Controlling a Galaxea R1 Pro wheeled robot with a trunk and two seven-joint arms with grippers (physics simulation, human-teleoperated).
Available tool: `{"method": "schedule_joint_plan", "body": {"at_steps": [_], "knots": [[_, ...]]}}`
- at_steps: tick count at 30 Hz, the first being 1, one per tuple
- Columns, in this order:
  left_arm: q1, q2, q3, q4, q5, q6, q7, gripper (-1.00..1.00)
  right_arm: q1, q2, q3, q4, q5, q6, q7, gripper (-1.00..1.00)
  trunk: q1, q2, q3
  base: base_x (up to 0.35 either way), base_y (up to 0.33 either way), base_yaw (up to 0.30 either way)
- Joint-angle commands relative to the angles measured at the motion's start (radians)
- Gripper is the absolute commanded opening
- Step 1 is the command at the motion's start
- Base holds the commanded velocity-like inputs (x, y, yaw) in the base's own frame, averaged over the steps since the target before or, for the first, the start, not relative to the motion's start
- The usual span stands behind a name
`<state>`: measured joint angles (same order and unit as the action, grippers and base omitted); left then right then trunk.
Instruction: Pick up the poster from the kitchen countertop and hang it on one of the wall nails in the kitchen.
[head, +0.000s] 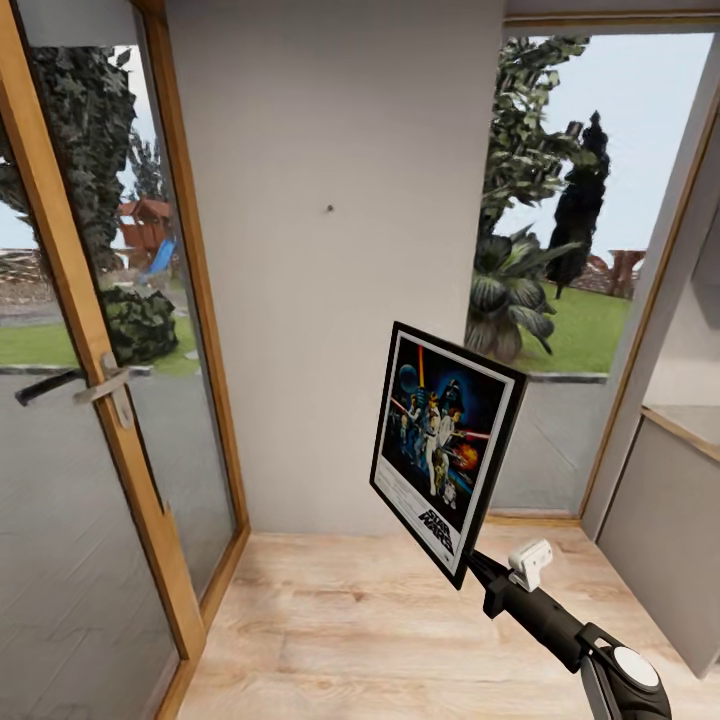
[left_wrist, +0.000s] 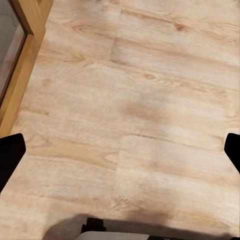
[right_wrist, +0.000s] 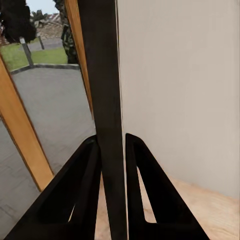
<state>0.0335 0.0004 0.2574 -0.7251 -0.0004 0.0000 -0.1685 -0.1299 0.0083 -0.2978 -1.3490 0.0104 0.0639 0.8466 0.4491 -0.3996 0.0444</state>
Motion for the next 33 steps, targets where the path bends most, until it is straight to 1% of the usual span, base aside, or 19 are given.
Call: {"method": "schedule_joint_plan", "body": {"at_steps": [1,8,33], "knots": [[0.000,0.000,0.003,-0.001,0.000,0.000,-0.006,1.00,0.000,0.001,-0.003,-0.001,-0.001,0.008,0.008,-1.00,0.001,0.000,0.000,0.321,0.000,-0.001],[0.000,0.004,0.005,-0.001,0.000,0.000,-0.006,1.00,0.000,0.001,-0.003,-0.001,-0.001,0.008,0.008,-1.00,0.001,0.000,0.000,0.333,0.000,0.000],[0.000,0.005,0.005,0.003,0.000,0.000,-0.006,1.00,0.000,0.001,-0.003,-0.001,-0.001,0.009,0.008,-1.00,0.001,0.000,0.000,0.337,0.000,0.000]]}}
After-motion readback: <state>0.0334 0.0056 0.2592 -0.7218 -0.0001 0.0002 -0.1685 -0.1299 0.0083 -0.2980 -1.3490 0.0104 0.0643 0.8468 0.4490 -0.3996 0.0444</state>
